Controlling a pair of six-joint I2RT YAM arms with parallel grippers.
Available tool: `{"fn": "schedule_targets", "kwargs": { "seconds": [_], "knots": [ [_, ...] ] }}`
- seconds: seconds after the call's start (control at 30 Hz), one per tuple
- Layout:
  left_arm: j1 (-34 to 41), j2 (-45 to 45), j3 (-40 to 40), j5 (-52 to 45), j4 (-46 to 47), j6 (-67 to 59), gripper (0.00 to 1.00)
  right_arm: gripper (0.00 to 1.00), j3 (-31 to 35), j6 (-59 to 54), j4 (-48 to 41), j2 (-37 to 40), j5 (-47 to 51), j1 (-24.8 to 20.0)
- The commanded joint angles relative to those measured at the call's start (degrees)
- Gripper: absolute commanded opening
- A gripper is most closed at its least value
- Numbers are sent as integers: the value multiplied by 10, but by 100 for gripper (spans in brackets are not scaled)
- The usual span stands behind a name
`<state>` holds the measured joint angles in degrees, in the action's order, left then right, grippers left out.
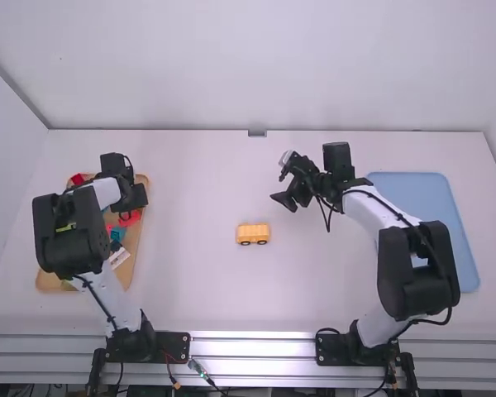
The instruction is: Assemble lego blocks to make yellow taxi
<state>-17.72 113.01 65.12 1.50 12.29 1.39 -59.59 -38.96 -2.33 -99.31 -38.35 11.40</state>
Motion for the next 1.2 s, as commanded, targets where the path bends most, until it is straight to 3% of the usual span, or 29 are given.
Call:
{"fn": "schedule_targets", "kwargs": {
  "seconds": [0.0, 0.1, 0.23, 0.6, 0.73, 1.0, 1.17],
  "knots": [
    [4, 4, -10, -4, 7, -10, 18, 99, 4, 2, 2, -3, -2, -2],
    [1, 3, -2, -4, 8, -9, 15, 99, 4, 1, 2, -3, -3, -2],
    [1, -16, 17, -21, 9, -8, 3, 99, 4, 2, 15, -3, -6, -1],
    [79, -145, -9, -203, -53, -87, 2, 99, 4, 120, 123, -9, -83, -1],
    [146, -174, -47, -309, -127, -141, 2, 99, 4, 171, 221, -38, -184, -9],
    [202, -180, -123, -668, -344, -185, 2, 99, 4, 377, 491, -96, -439, -30],
    [231, -180, -158, -680, -469, -106, 2, 100, 4, 471, 605, -116, -484, -9]
  ]
}}
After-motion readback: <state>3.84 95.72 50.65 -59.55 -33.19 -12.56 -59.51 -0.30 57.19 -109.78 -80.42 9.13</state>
